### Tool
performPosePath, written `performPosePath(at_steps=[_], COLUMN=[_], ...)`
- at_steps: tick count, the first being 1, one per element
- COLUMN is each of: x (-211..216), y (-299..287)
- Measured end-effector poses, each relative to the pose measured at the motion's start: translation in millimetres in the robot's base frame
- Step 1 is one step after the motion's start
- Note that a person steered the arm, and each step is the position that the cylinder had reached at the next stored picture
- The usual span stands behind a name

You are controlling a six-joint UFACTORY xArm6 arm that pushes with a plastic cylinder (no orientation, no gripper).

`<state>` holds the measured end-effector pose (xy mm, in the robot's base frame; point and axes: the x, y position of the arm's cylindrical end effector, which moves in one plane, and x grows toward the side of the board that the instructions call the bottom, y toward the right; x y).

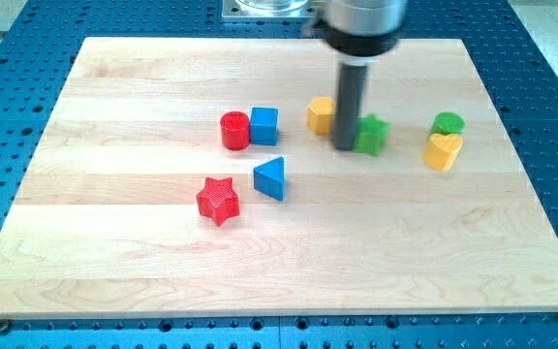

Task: Put the cube and red circle in a diagonal line of the blocks

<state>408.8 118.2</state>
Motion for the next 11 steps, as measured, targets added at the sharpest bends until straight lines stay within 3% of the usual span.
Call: performPosePath(at_steps=[1, 3, 7, 8, 11], x=[0.0, 25.3, 2.1, -9.1, -19.2], y=[2.6, -163.4, -224.1, -224.1, -97.5])
